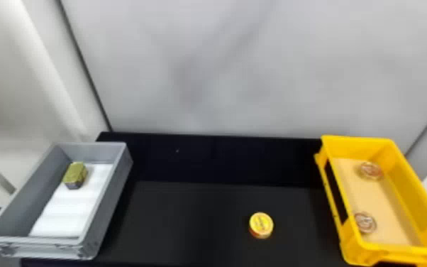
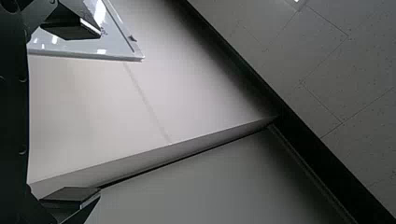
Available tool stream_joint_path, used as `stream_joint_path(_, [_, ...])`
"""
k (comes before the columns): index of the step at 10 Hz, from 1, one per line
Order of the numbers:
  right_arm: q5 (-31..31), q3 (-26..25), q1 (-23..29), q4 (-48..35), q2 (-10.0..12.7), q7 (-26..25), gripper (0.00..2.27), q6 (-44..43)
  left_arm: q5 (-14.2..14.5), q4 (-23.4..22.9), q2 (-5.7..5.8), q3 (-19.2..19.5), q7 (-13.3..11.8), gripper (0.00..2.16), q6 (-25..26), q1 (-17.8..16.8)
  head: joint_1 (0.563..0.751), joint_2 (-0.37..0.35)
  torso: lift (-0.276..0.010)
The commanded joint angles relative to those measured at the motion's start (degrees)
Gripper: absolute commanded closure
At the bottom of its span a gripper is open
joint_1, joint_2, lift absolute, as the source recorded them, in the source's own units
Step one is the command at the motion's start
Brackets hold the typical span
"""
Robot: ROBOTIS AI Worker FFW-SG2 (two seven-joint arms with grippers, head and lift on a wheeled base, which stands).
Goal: Pick up the round yellow can and place it in the yellow rectangular box
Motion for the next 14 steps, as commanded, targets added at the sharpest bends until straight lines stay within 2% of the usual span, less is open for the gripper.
stream_joint_path(1, [-5.30,-2.47,6.81,4.97,1.85,-0.41,0.01,0.19,-0.08,0.00,0.02,-0.60,0.01,0.10,0.65,-0.27,0.694,0.054,-0.003])
stream_joint_path(2, [-6.44,-2.38,9.01,6.73,3.00,-0.32,0.01,1.24,-0.08,0.00,0.02,-0.60,0.01,0.10,0.83,-0.27,0.694,0.054,-0.003])
stream_joint_path(5, [-14.97,-0.98,14.99,12.79,4.14,-0.41,0.01,1.42,-0.17,0.26,0.02,-1.13,0.01,0.10,0.91,-0.45,0.694,0.054,-0.003])
stream_joint_path(6, [-15.85,-0.18,16.83,14.81,4.75,-0.58,0.01,1.42,-0.17,0.26,0.11,-1.31,0.01,0.10,0.91,-0.53,0.694,0.054,-0.003])
stream_joint_path(10, [-17.17,3.69,23.25,24.74,5.72,4.25,0.00,-1.57,-0.17,0.44,0.02,-1.57,0.01,0.10,0.83,-0.71,0.694,0.054,-0.003])
stream_joint_path(13, [-16.90,6.50,25.62,26.85,5.54,4.43,0.00,-2.01,-0.08,0.44,-0.16,-1.66,0.01,0.10,0.65,-0.71,0.694,0.054,-0.003])
stream_joint_path(14, [-15.23,7.47,26.06,28.00,5.46,6.19,0.00,-1.66,-0.08,0.44,-0.16,-1.66,0.01,0.10,0.56,-0.80,0.694,0.054,-0.003])
